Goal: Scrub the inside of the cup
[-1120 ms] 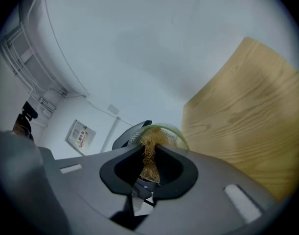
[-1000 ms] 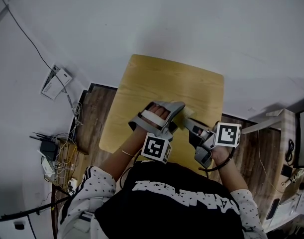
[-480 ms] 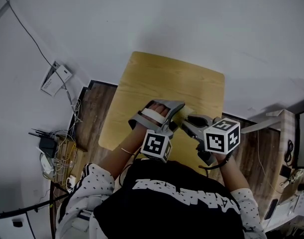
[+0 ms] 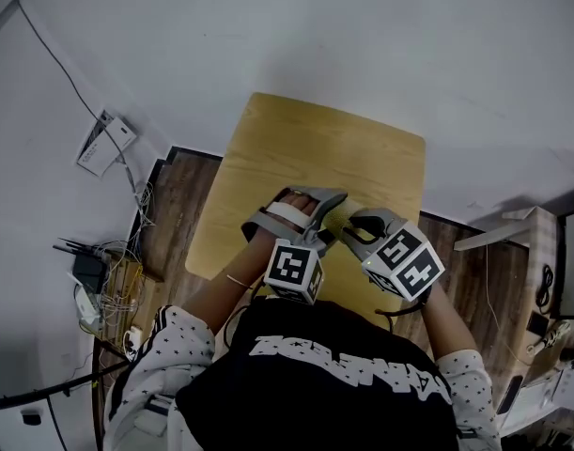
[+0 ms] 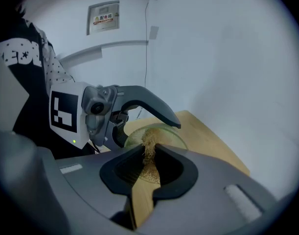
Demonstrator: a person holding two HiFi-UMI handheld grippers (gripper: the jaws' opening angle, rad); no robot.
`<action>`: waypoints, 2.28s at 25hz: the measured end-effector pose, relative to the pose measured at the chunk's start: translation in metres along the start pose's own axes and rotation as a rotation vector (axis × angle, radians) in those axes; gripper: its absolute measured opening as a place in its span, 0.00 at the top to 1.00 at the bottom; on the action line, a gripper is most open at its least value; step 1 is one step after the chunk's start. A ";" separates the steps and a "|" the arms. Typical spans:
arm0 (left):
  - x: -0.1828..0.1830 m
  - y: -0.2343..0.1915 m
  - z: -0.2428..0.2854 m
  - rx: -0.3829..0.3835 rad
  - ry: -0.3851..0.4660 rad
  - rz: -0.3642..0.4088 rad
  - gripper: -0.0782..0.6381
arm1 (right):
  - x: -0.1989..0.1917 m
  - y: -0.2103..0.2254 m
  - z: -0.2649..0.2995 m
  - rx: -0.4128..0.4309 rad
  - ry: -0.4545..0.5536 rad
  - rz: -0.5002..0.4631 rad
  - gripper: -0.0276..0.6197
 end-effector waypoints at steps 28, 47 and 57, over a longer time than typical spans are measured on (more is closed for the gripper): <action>0.000 -0.006 -0.002 -0.070 0.048 -0.131 0.39 | 0.004 -0.019 -0.001 -0.221 -0.181 -0.986 0.84; 0.006 -0.009 -0.004 -0.073 0.063 -0.133 0.39 | -0.002 -0.021 -0.008 -0.356 -0.162 -1.582 0.84; 0.005 -0.011 -0.002 -0.043 0.047 -0.109 0.39 | 0.001 -0.015 -0.005 -0.292 -0.147 -1.131 0.84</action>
Point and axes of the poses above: the fingertips, and each gripper's own axes: z forward along the fingers, y to its right, x out of its top, the point moved 7 cm from there along -z, backward along the fingers, and after that the axes turned 5 degrees about -x, right-handed, at the moved point
